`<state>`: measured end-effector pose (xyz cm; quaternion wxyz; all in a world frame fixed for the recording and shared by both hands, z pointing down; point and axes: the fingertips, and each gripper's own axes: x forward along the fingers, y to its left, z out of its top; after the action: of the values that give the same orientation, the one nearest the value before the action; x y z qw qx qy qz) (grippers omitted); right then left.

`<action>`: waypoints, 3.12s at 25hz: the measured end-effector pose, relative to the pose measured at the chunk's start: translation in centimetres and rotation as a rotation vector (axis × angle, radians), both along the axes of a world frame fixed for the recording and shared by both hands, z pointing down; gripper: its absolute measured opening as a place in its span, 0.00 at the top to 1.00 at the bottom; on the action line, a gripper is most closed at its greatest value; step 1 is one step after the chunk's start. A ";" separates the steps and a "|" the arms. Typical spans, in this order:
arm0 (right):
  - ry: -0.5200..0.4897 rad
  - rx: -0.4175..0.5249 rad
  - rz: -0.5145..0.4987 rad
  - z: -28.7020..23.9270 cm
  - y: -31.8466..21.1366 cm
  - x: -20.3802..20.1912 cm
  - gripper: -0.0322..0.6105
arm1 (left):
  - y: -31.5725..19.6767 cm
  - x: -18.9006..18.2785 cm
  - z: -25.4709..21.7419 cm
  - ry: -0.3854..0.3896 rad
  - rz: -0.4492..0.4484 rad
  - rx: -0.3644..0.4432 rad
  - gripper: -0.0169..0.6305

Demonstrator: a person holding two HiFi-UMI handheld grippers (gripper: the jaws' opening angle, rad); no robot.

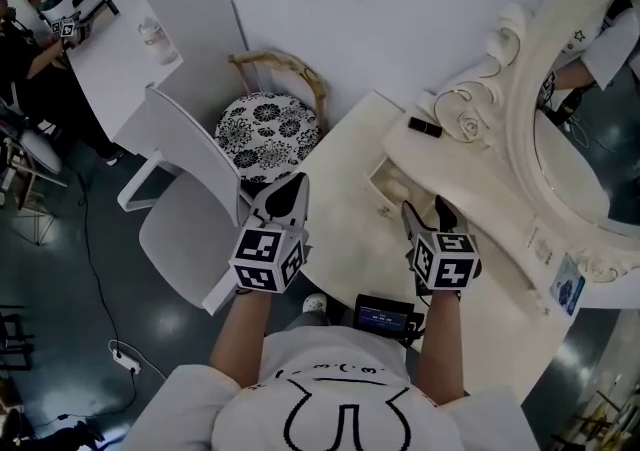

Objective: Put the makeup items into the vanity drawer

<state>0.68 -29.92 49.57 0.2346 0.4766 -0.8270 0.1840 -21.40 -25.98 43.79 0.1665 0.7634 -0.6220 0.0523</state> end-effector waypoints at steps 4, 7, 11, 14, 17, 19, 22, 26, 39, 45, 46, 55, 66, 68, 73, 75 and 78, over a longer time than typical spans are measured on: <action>-0.010 0.021 0.029 -0.6 0.9 0.9 0.55 | 0.4 0.6 -0.3 -0.001 0.021 0.009 0.95; -0.007 0.045 0.058 -1.3 1.8 2.0 0.55 | 0.8 1.2 -0.7 0.007 0.038 0.021 0.95; -0.003 0.078 0.113 -2.5 3.2 4.2 0.55 | 1.3 2.5 -1.2 0.016 0.073 0.039 0.95; 0.000 0.088 0.155 -2.7 4.4 6.0 0.55 | 1.6 3.8 -1.2 0.021 0.103 0.047 0.95; 0.008 0.090 0.195 -2.7 5.7 7.8 0.55 | 1.9 5.1 -1.1 0.025 0.136 0.050 0.95; 0.011 0.091 0.217 -2.7 6.5 8.7 0.55 | 2.0 6.0 -1.1 0.028 0.156 0.053 0.95; 0.010 0.093 0.239 -2.7 7.1 9.8 0.55 | 1.9 6.8 -1.4 0.027 0.174 0.061 0.95; 0.007 0.074 0.253 -1.6 7.9 10.4 0.55 | 1.8 7.3 -0.9 0.018 0.191 0.052 0.95; -0.009 -0.062 0.259 5.5 7.9 10.3 0.55 | 0.7 7.4 4.3 0.004 0.198 -0.057 0.95; 0.026 -0.112 0.252 7.9 7.1 10.0 0.57 | -0.1 6.8 5.9 -0.005 0.191 -0.092 0.95; 0.043 -0.119 0.254 8.2 7.1 10.1 0.57 | -0.2 6.7 6.0 -0.007 0.190 -0.095 0.95; 0.083 -0.149 0.319 8.7 6.9 11.3 0.86 | -0.1 6.3 6.6 -0.005 0.189 -0.108 0.95; 0.066 -0.101 0.330 5.5 7.0 11.3 0.86 | 0.1 5.9 4.7 0.014 0.183 -0.065 0.95; 0.063 -0.077 0.329 4.3 6.9 11.2 0.86 | 0.2 5.9 4.1 0.018 0.184 -0.053 0.95; 0.061 -0.029 0.307 1.7 6.5 10.2 0.86 | 0.5 5.2 2.4 0.029 0.173 -0.018 0.95; 0.054 -0.013 0.292 1.0 6.5 9.5 0.86 | 0.6 4.8 2.0 0.033 0.166 -0.007 0.95; 0.043 0.002 0.268 0.2 6.5 8.4 0.86 | 0.9 4.2 1.6 0.035 0.157 -0.002 0.95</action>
<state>9.05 -23.39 49.78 0.2252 0.5869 -0.7508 0.2027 -17.22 -25.11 45.40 0.1737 0.8104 -0.5571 0.0524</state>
